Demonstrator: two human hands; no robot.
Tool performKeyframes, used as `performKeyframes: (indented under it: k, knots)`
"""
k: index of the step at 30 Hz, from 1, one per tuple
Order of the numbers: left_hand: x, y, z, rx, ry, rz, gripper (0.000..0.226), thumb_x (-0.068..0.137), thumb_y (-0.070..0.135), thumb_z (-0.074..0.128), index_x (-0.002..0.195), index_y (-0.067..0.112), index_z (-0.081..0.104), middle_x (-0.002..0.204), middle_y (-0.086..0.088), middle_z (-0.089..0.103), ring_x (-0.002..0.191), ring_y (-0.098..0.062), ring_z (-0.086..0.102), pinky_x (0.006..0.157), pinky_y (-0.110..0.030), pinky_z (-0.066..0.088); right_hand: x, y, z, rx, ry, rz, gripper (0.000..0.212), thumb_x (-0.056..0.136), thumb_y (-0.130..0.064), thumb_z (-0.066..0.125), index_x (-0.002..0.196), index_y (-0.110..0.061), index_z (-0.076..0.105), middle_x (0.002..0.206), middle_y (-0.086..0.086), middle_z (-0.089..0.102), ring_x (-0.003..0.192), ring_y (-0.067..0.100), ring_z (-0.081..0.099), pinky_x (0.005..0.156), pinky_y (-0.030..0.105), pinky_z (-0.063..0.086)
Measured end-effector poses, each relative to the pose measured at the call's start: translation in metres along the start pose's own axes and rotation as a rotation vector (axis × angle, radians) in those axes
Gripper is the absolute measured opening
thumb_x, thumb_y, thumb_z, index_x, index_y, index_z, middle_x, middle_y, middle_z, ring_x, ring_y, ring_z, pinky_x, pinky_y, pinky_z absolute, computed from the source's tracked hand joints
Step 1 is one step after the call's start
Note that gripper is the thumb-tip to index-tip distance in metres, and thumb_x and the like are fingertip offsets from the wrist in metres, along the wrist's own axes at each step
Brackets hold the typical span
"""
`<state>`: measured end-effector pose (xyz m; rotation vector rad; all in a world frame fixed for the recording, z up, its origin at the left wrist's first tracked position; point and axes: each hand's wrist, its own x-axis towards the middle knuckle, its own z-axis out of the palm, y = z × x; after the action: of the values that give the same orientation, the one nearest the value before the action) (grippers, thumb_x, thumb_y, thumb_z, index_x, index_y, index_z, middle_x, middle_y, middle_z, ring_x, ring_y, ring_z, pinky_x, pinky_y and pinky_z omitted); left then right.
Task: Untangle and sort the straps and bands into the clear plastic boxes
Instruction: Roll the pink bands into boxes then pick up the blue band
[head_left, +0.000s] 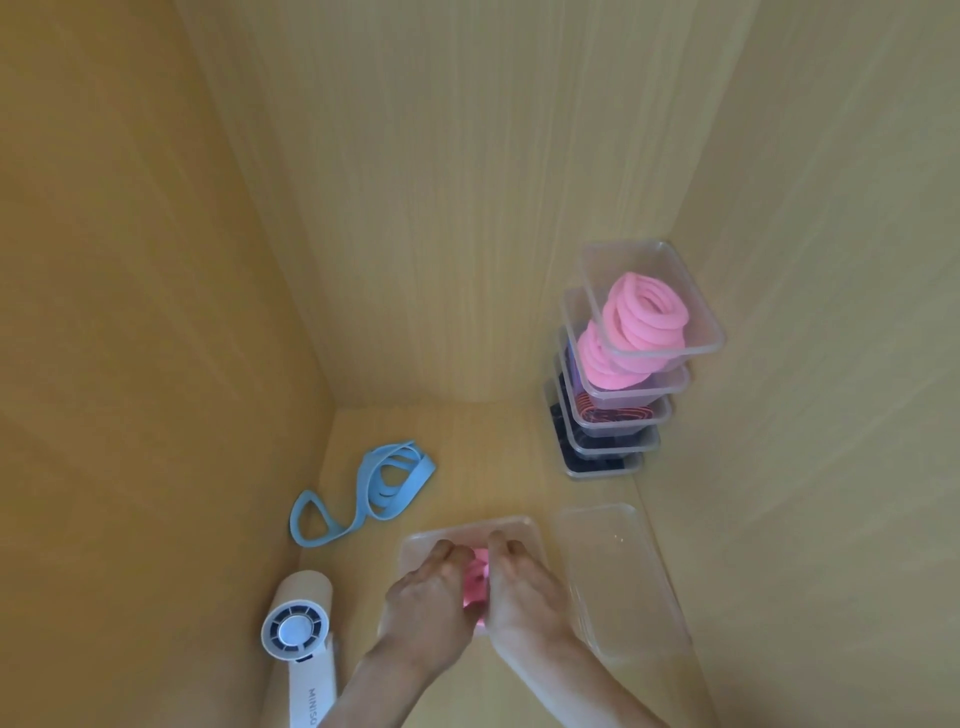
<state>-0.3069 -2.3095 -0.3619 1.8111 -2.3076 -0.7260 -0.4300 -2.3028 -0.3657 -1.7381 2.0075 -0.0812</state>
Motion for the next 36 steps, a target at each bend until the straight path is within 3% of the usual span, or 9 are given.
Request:
performKeyframes:
  k: [3,6,10,14,18,23,25,27,36]
  knots:
    - [0.002,-0.002,-0.002,-0.015,-0.012,-0.002,0.037,0.089,0.046,0.063,0.124,0.036,0.052,0.127,0.018,0.050,0.110,-0.007,0.062,0.088,-0.023,0.048,-0.001,0.001,0.005,-0.009,0.063,-0.039,0.067,0.075,-0.032,0.082,0.129,-0.022,0.044,0.121,-0.003,0.056,0.114,0.018,0.060,0.084,0.029,0.051]
    - [0.003,-0.004,-0.003,-0.012,-0.033,0.016,0.040,0.089,0.049,0.058,0.127,0.039,0.049,0.129,0.021,0.048,0.112,-0.004,0.060,0.086,-0.021,0.046,-0.001,0.004,0.013,0.000,0.157,-0.101,0.065,0.047,-0.037,0.092,0.104,-0.022,0.063,0.104,-0.007,0.057,0.108,0.012,0.062,0.072,0.019,0.056]
    - [0.006,-0.005,-0.008,-0.042,-0.104,0.022,0.048,0.085,0.051,0.058,0.131,0.043,0.047,0.130,0.022,0.047,0.114,-0.004,0.059,0.085,-0.020,0.043,-0.004,0.006,0.012,-0.043,0.160,-0.165,0.041,0.075,-0.026,0.077,0.114,-0.021,0.064,0.120,-0.002,0.050,0.120,0.015,0.048,0.084,0.023,0.055]
    - [0.009,-0.004,-0.010,-0.030,-0.110,0.027,0.049,0.084,0.056,0.062,0.129,0.041,0.049,0.128,0.020,0.046,0.112,-0.004,0.059,0.084,-0.021,0.043,-0.004,0.003,0.007,-0.140,0.223,-0.198,0.043,0.024,-0.027,0.094,0.060,-0.023,0.070,0.066,-0.006,0.061,0.070,0.018,0.062,0.056,0.030,0.052]
    - [0.010,-0.005,-0.009,-0.002,-0.091,0.025,0.053,0.081,0.061,0.064,0.127,0.038,0.049,0.128,0.021,0.045,0.113,-0.004,0.058,0.086,-0.022,0.046,0.002,0.011,0.007,-0.134,0.265,-0.189,0.060,0.012,-0.037,0.088,0.067,-0.027,0.065,0.055,-0.009,0.057,0.061,0.015,0.060,0.054,0.026,0.048]
    - [0.007,-0.006,-0.007,0.026,-0.029,0.069,0.052,0.082,0.063,0.062,0.127,0.038,0.049,0.127,0.020,0.046,0.116,0.000,0.053,0.086,-0.018,0.043,0.004,0.023,0.009,-0.025,0.283,-0.184,0.036,0.044,-0.030,0.086,0.070,-0.031,0.061,0.074,-0.011,0.055,0.075,0.016,0.059,0.066,0.026,0.051]
    - [0.005,-0.006,-0.006,0.027,0.007,0.084,0.048,0.082,0.064,0.059,0.122,0.040,0.051,0.123,0.021,0.047,0.115,0.003,0.051,0.081,-0.013,0.039,0.000,0.025,0.006,0.085,0.272,-0.218,0.010,0.075,-0.026,0.068,0.081,-0.030,0.061,0.093,-0.009,0.052,0.096,0.018,0.053,0.084,0.028,0.046]
    - [0.004,-0.006,-0.005,0.016,0.031,0.104,0.042,0.082,0.063,0.058,0.118,0.041,0.053,0.118,0.023,0.048,0.115,0.004,0.049,0.077,-0.009,0.034,-0.003,0.029,0.001,0.169,0.280,-0.272,0.013,0.091,-0.023,0.052,0.090,-0.030,0.062,0.103,-0.011,0.048,0.105,0.013,0.043,0.093,0.022,0.036]
    - [0.010,-0.002,0.014,0.030,0.239,0.194,0.047,0.086,0.054,0.044,0.126,0.031,0.056,0.122,0.016,0.052,0.116,-0.011,0.049,0.092,-0.024,0.034,-0.021,0.065,-0.012,0.399,0.429,-0.183,0.014,0.086,-0.018,0.052,0.092,-0.028,0.059,0.098,-0.020,0.048,0.099,0.004,0.052,0.085,0.023,0.045]
